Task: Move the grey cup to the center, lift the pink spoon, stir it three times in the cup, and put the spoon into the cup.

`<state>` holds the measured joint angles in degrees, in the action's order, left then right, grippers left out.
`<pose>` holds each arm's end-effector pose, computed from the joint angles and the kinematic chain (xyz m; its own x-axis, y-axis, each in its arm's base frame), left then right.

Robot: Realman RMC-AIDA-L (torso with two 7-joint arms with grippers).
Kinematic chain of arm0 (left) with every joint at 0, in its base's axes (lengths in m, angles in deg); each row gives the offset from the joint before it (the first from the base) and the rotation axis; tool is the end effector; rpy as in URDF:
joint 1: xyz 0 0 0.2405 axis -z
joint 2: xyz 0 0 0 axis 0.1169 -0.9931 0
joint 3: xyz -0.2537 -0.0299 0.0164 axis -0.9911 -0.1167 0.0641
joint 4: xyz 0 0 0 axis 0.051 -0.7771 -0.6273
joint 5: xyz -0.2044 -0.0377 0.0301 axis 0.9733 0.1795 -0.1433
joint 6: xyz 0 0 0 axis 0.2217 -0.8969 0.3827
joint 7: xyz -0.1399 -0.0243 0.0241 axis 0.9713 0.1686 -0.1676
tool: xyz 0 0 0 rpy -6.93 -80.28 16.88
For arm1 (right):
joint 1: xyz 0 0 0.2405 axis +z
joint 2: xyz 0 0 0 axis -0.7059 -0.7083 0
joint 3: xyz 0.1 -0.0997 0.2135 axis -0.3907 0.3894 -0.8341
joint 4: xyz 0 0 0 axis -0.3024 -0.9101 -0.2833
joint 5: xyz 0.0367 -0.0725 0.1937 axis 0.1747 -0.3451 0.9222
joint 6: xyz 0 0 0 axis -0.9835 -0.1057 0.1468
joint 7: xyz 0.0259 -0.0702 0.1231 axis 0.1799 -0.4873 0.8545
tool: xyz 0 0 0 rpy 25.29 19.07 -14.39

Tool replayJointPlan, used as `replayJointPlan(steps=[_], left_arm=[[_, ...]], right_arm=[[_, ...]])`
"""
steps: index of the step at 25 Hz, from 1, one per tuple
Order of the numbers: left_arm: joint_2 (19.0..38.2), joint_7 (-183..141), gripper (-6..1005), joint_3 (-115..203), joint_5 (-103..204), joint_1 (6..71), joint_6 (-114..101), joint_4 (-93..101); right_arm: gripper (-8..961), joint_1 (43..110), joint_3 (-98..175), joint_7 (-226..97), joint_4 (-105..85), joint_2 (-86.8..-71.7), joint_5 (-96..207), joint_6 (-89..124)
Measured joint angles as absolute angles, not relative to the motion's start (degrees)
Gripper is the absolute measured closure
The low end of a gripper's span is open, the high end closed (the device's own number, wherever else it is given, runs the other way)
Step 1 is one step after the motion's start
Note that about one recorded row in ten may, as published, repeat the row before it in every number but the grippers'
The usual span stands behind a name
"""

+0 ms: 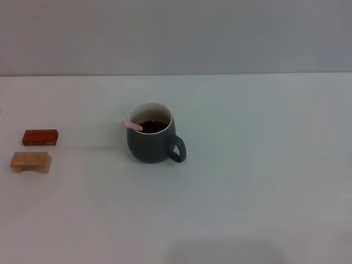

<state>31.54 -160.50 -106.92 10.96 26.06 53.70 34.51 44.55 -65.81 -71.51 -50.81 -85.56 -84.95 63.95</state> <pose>-0.3940 0.3383 0.1210 0.6529 -0.0270 0.7569 0.7550 0.1034 -0.6476 0.4127 0.2513 0.1052 0.7726 0.0733 -0.6306 -0.5877 0.4582 -0.6668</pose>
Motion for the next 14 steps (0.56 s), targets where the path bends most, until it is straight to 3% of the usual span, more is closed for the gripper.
replayJointPlan(steps=[3, 14], left_arm=[[31.54, -160.53, 144, -106.96, 10.99, 25.92, 53.94, 34.30], [31.53, -164.98, 144, -107.09, 11.02, 26.90, 52.92, 32.88]], right_arm=[[400, 44.71, -65.83, -71.75, -50.57, -85.57, -84.92, 64.01], [393, 46.12, -65.88, -71.44, -49.85, -85.72, -84.77, 64.06]])
